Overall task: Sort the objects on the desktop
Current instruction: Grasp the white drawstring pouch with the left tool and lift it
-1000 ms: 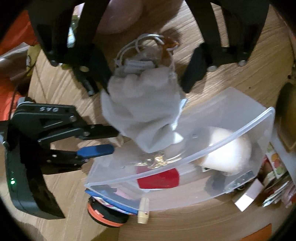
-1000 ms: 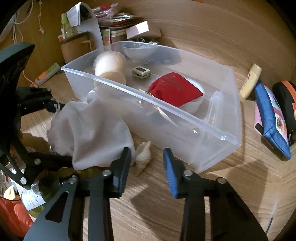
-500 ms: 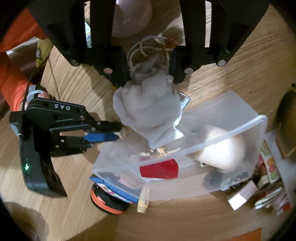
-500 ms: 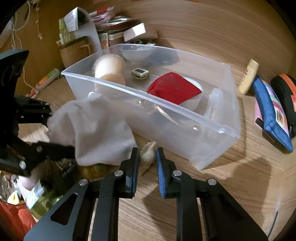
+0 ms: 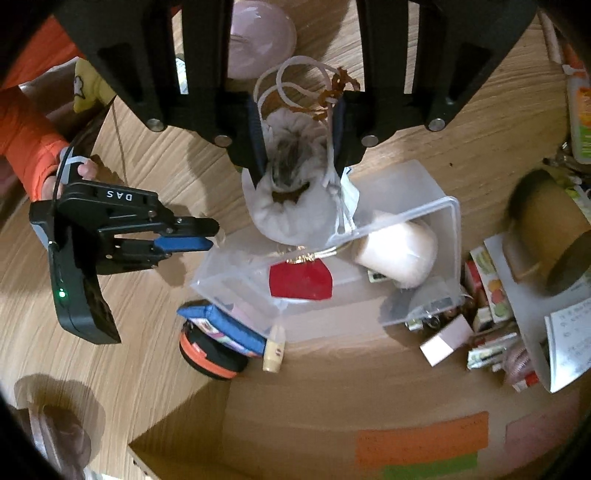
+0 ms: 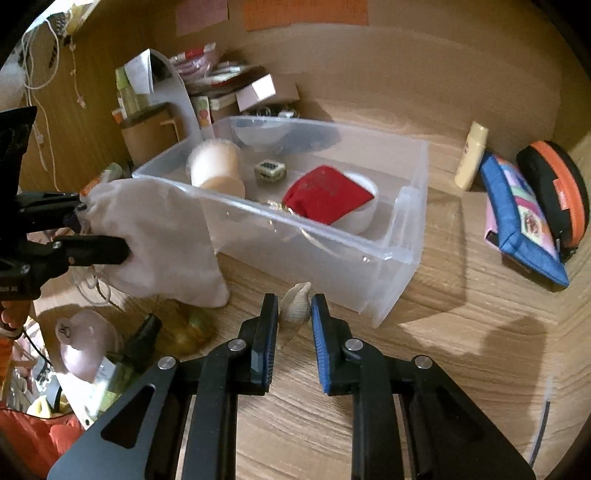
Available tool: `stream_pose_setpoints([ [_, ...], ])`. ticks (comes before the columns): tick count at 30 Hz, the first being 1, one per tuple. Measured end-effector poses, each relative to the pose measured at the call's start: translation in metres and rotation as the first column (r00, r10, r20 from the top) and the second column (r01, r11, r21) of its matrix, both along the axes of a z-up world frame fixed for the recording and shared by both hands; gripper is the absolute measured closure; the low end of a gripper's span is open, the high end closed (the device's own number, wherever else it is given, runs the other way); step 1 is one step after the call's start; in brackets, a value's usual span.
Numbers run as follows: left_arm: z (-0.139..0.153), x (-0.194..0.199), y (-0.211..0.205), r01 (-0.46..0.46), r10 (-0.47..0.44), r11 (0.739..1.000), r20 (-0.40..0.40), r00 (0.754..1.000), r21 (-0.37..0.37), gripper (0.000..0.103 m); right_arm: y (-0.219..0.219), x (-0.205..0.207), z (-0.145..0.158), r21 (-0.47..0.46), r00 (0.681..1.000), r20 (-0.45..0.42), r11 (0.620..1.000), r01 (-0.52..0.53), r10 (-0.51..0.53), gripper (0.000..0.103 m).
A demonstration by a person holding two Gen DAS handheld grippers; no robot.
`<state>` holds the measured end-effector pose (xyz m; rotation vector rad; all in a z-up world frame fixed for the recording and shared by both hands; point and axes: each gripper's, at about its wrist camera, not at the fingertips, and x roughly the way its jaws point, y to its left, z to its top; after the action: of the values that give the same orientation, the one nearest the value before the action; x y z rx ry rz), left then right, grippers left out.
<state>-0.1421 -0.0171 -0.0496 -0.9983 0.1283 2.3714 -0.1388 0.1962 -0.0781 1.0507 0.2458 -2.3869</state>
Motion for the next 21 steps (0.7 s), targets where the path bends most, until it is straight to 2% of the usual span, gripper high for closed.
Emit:
stream_pose_setpoints([
  [10, 0.02, 0.012, -0.005, -0.036, 0.037, 0.999, -0.063, 0.997, 0.022, 0.077, 0.003, 0.013, 0.022, -0.036, 0.999, -0.052, 0.999, 0.003, -0.004, 0.086],
  [21, 0.048, 0.018, -0.012, -0.055, 0.064, 0.995, -0.119, 0.991, 0.083, 0.079, 0.004, 0.021, 0.046, -0.058, 0.994, -0.108, 0.998, -0.003, -0.003, 0.086],
])
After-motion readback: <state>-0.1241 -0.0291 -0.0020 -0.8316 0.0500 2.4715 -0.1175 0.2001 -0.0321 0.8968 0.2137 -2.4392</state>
